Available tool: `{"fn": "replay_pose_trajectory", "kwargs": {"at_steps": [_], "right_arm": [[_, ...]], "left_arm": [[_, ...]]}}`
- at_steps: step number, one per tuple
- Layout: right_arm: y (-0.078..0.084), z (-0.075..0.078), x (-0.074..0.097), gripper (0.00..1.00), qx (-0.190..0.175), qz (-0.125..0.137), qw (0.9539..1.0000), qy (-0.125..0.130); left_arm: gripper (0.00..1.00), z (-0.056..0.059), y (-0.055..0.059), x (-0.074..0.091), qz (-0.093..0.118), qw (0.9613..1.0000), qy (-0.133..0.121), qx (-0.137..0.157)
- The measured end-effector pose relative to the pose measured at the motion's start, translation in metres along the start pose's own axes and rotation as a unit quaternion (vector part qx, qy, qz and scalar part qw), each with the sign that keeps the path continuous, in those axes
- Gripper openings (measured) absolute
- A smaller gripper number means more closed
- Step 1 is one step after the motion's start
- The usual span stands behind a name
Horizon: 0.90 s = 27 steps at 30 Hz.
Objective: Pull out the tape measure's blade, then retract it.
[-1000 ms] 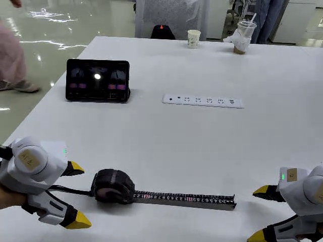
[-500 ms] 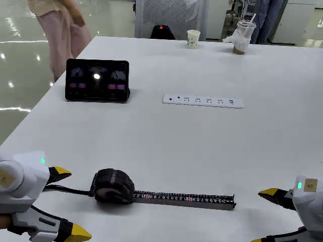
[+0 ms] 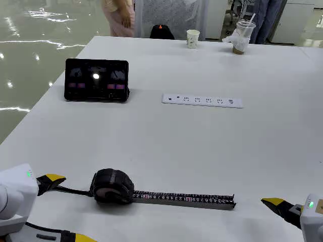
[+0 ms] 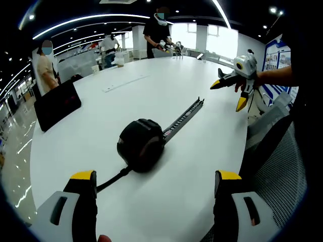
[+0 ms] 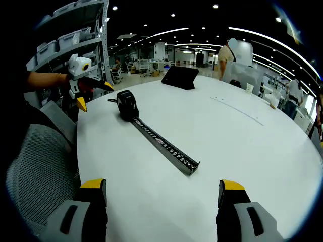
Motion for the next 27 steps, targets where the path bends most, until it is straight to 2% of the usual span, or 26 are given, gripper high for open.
{"fn": "replay_pose_trajectory", "kwargs": {"at_steps": [4,8,12,18,27], "right_arm": [[-0.003,-0.001,0.001,0.93,-0.016,0.014,0.9996,0.019],[-0.004,-0.004,0.001,0.95,-0.029,0.024,0.9987,0.035],[-0.006,-0.005,0.002,0.97,-0.042,0.034,0.9968,0.059],[-0.009,-0.01,0.004,0.97,-0.055,0.039,0.9949,0.075],[-0.02,-0.014,0.006,0.96,-0.081,0.056,0.9901,0.101]], "left_arm": [[0.96,0.004,0.001,0.002,0.015,0.9997,-0.01,0.017],[0.96,0.009,0.004,0.004,0.017,0.9994,-0.016,0.023],[0.98,0.01,0.004,0.006,0.03,0.9981,-0.032,0.043],[0.99,0.01,0.002,0.01,0.046,0.9956,-0.054,0.062],[0.99,0.021,0.0,0.012,0.053,0.9934,-0.07,0.074]]}}
Point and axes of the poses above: the centre of the closed fingertips' face, and the gripper's own axes: x roughly backward along the fingers, z roughly to its right, y roughly out of its underside, the point moved 1 cm from there along x, roughly backward along the fingers, and after that the axes turned 12 degrees about x, right-handed, at the moved point
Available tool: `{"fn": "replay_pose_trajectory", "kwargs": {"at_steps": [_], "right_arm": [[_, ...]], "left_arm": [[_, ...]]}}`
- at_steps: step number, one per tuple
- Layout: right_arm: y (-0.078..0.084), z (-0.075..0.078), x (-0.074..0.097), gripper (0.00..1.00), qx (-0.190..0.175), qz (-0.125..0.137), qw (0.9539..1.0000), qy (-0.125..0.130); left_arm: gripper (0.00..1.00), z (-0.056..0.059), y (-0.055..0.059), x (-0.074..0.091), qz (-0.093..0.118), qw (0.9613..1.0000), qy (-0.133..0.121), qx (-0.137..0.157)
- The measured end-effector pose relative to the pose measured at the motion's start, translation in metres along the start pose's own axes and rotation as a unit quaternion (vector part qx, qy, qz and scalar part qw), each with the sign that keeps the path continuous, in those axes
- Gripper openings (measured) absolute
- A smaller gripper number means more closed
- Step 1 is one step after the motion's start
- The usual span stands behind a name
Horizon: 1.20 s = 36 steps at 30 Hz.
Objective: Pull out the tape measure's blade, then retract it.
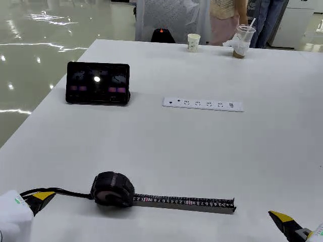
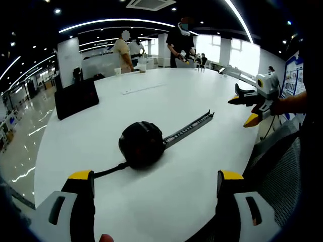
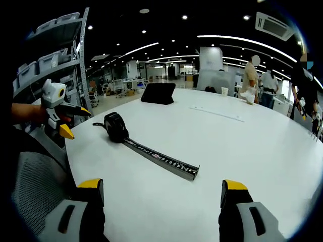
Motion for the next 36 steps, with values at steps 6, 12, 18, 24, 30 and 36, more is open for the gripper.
{"fn": "replay_pose_trajectory", "kwargs": {"at_steps": [6,12,18,24,30,36], "right_arm": [[-0.003,-0.007,0.001,0.96,0.001,0.001,1.0,-0.003],[-0.007,-0.013,0.003,0.96,0.006,0.002,0.9999,-0.01],[-0.012,-0.013,0.004,0.99,0.008,0.007,0.9999,-0.003],[-0.012,-0.015,0.005,0.98,0.007,0.005,1.0,-0.004],[-0.012,-0.015,0.006,0.98,0.006,0.005,1.0,-0.004],[-0.013,-0.016,0.006,0.99,0.007,0.004,0.9999,-0.007]], "left_arm": [[0.99,0.007,0.0,0.0,0.005,1.0,-0.002,0.007],[0.99,0.01,-0.003,0.002,0.007,0.9997,-0.007,0.021],[0.99,0.013,-0.006,0.003,0.009,0.9996,-0.012,0.024],[0.99,0.012,-0.006,0.004,0.012,0.9992,-0.021,0.032],[0.99,0.013,-0.004,0.003,0.013,0.9987,-0.028,0.04],[0.99,0.017,-0.005,0.001,0.017,0.9984,-0.032,0.044]]}}
Point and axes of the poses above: the centre of the closed fingertips' face, and the gripper's own axes: x roughly backward along the fingers, z roughly to its right, y roughly out of its underside, the point moved 1 cm from there along x, roughly backward along the fingers, and after that the axes turned 12 degrees about x, right-handed, at the moved point
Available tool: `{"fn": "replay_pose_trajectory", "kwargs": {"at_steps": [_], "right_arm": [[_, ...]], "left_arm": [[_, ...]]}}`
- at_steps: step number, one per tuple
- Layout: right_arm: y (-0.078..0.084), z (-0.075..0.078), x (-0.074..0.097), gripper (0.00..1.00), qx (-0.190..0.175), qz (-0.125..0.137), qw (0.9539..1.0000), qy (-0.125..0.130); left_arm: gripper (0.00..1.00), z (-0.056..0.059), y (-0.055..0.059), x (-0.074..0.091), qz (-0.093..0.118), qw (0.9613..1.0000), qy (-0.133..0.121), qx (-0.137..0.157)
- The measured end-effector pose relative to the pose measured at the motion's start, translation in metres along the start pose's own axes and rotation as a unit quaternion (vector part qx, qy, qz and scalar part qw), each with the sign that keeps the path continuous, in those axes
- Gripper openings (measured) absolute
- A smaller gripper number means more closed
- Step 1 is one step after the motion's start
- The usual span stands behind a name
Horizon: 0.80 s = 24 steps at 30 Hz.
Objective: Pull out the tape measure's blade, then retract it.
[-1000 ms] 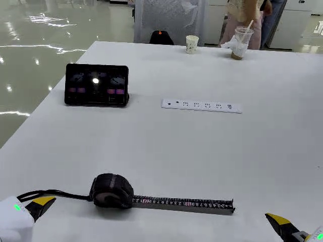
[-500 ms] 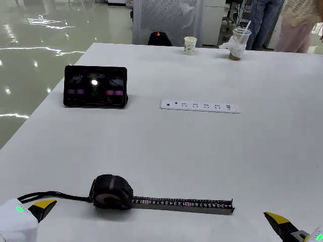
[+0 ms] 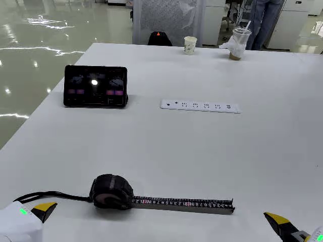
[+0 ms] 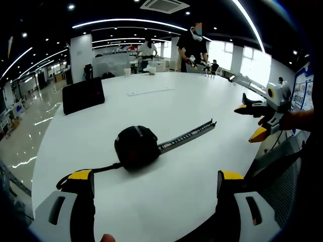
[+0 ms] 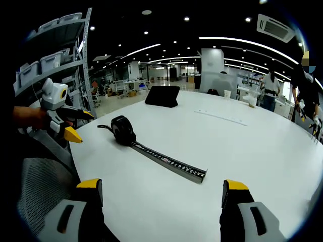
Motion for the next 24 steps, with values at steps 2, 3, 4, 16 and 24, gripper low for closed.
{"fn": "replay_pose_trajectory", "kwargs": {"at_steps": [2,3,4,16,24], "right_arm": [[0.0,-0.001,0.0,0.99,0.002,0.0,1.0,-0.002],[-0.001,-0.001,0.0,0.99,0.004,0.003,1.0,-0.004],[-0.003,0.0,0.0,0.99,0.012,0.012,0.9998,-0.004],[0.004,0.001,-0.002,0.99,0.022,0.003,0.999,-0.038],[0.009,0.005,-0.003,0.93,0.05,-0.006,0.9968,-0.063]], "left_arm": [[0.99,0.0,0.0,-0.001,0.001,1.0,-0.004,0.0],[0.99,0.0,-0.001,-0.001,0.003,1.0,-0.006,0.001],[0.99,-0.001,-0.002,-0.001,0.007,0.9999,-0.011,0.007],[0.99,-0.001,-0.005,-0.013,0.007,0.9996,-0.02,0.017],[0.99,0.001,-0.007,-0.025,0.005,0.9996,-0.02,0.019]]}}
Point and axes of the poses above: the centre of the closed fingertips' face, and the gripper's own axes: x roughly backward along the fingers, z roughly to its right, y roughly out of its underside, the point moved 1 cm from there along x, roughly backward along the fingers, and after that the axes turned 12 degrees about x, right-handed, at the moved point
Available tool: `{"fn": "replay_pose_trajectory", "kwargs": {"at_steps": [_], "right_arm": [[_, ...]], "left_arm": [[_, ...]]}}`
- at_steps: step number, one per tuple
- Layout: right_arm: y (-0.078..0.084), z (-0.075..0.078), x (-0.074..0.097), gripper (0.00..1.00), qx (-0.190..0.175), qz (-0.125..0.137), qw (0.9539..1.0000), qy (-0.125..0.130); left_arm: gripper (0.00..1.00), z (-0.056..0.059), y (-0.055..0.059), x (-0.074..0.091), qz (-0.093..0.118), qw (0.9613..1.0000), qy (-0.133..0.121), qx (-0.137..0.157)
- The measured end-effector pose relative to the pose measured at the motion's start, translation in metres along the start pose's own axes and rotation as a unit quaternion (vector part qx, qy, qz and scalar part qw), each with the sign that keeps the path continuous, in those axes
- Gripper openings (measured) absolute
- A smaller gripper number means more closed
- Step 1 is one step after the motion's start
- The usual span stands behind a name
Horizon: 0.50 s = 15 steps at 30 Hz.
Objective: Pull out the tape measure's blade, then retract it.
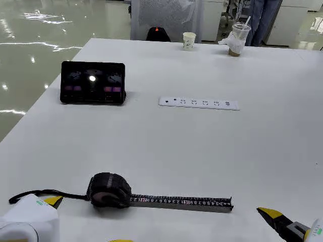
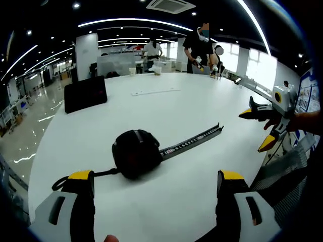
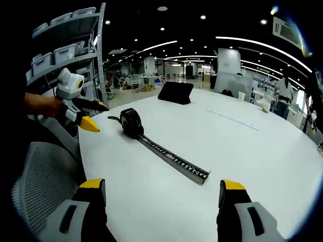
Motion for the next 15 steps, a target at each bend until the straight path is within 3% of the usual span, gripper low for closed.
{"fn": "replay_pose_trajectory", "kwargs": {"at_steps": [15], "right_arm": [[0.005,0.017,-0.007,0.78,0.051,-0.019,0.9977,-0.04]], "left_arm": [[0.99,0.001,-0.001,-0.018,-0.006,1.0,0.003,-0.004]]}}
Point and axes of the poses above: the centre of the closed fingertips' face, and the gripper's own axes: x roughly backward along the fingers, z roughly to its right, y roughly out of its underside, the point moved 1 cm from there along x, roughly backward along the fingers, and after that the axes turned 12 degrees about x, right-handed, at the moved point
